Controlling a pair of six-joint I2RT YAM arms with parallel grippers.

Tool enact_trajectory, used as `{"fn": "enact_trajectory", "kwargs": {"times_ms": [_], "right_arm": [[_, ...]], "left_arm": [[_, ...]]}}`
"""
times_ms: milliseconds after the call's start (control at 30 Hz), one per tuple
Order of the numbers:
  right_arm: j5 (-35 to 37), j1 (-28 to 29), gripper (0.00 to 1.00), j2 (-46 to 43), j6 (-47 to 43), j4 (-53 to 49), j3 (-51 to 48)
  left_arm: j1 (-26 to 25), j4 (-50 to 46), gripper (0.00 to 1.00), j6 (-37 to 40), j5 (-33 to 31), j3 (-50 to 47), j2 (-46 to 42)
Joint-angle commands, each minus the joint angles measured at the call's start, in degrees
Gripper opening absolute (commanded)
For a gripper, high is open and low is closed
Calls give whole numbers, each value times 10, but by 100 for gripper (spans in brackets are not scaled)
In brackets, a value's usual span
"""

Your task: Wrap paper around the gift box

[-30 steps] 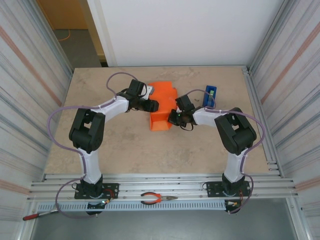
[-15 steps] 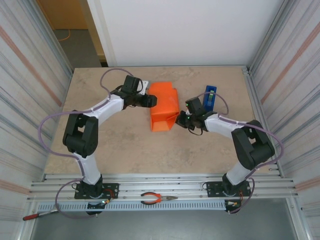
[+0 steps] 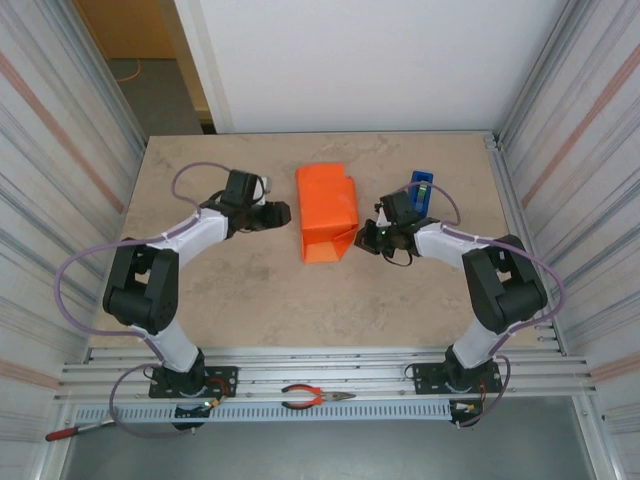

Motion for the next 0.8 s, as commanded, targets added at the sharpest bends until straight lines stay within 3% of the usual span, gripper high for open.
{"fn": "enact_trajectory", "kwargs": {"times_ms": [0,200,767], "right_arm": [[-25,12,0,22,-18,10,13],[-12,29,0,48,-10,40,26],[8,48,0,110,-9,37,52]], "left_arm": [[0,22,48,-70,-31,-52,-22],[-6,60,36,-98,5,-97,-14],[-86,81,31,-61,-13,-117,-2]]}}
